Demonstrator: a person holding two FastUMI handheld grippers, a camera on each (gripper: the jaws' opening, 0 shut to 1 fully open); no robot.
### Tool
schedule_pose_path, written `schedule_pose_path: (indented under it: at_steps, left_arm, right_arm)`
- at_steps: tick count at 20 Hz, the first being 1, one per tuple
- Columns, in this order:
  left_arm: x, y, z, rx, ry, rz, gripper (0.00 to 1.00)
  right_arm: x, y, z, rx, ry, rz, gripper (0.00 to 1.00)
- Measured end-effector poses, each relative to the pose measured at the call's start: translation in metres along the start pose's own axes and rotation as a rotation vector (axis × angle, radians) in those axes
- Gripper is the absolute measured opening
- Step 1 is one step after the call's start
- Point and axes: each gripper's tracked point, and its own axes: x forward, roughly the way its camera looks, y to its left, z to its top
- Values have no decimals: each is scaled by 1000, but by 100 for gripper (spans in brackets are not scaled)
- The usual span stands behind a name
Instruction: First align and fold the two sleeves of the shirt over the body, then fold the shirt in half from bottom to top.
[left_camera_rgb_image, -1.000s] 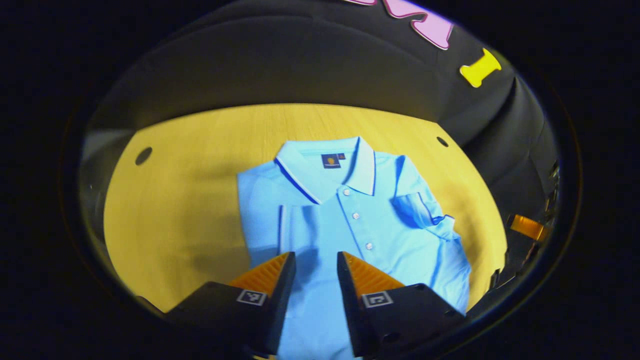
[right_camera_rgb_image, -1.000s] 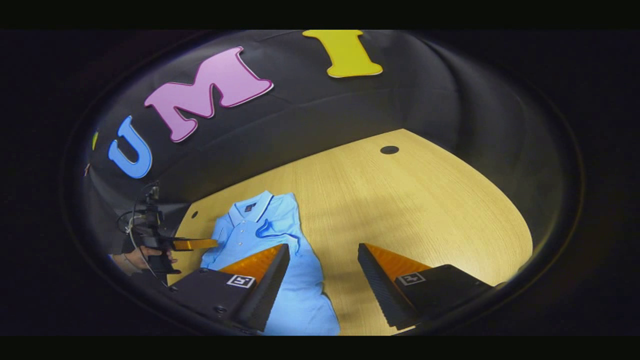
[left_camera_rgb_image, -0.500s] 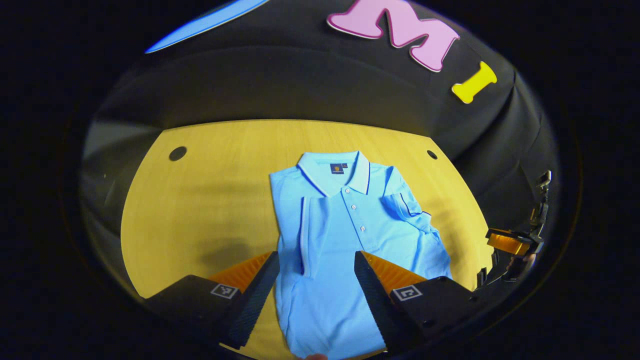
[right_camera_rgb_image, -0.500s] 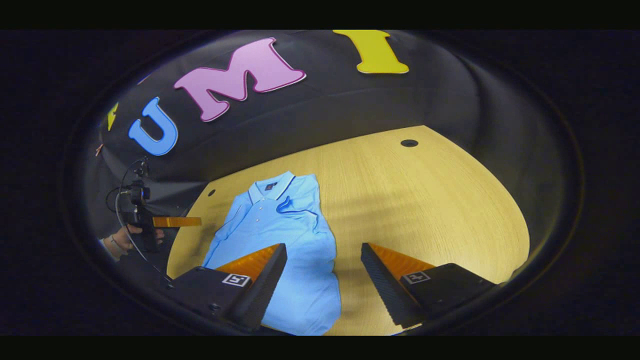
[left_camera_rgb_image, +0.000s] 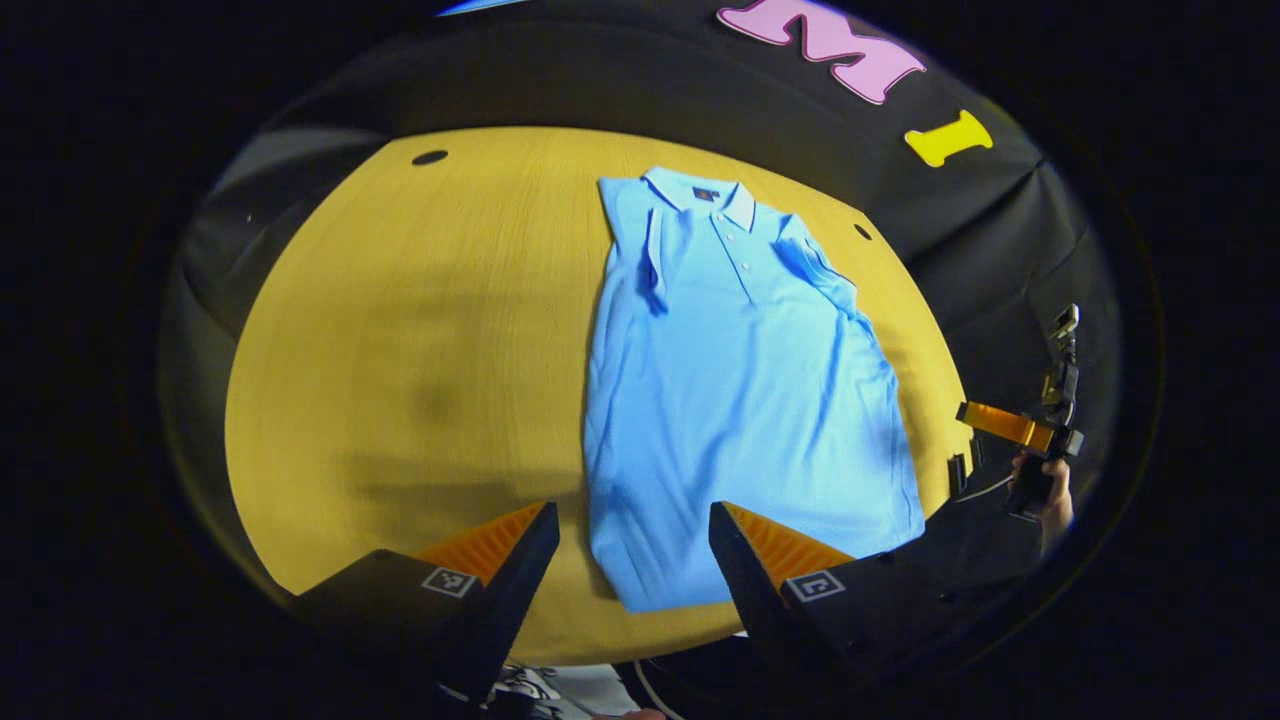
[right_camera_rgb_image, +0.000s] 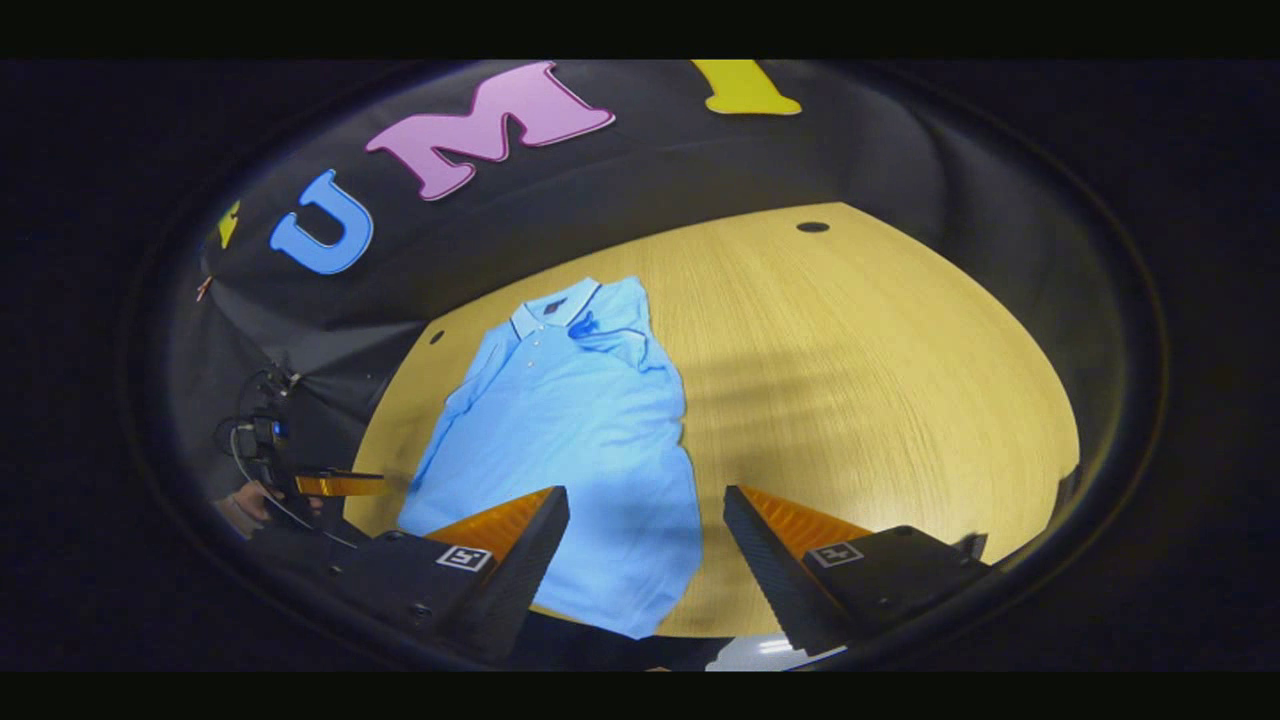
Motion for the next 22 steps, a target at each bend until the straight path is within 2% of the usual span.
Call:
schedule_pose_path:
  at_steps: [4,7,8,9,10,15,18,19,20,21,22]
  left_arm:
    - [15,1,-46,-11,81,1,96]
    - [19,-2,-53,-25,95,-10,96]
    - [21,-5,-51,-29,93,-21,95]
    - [21,-6,-52,-31,101,-27,95]
    - [21,-6,-52,-31,108,-31,95]
    - [26,-5,-55,-3,139,-9,94]
    - [26,-3,-55,-10,160,-1,93]
    - [26,-2,-54,-22,167,-4,92]
    - [27,5,-54,-36,169,16,92]
    - [28,10,-52,-57,174,25,90]
    - [32,8,-56,-94,178,-8,67]
  right_arm:
    - [-4,-1,-58,76,128,7,98]
    - [-5,2,-90,126,211,14,98]
    - [-6,2,-99,139,237,14,92]
    - [-6,2,-107,152,260,13,98]
    - [-6,0,-119,171,298,9,91]
    - [-11,25,-143,364,443,109,93]
    - [-2,34,-143,406,441,153,87]
    - [-1,34,-143,396,444,157,83]
    - [0,34,-145,386,450,156,70]
    - [2,29,-149,355,462,139,65]
    - [3,24,-153,323,468,124,44]
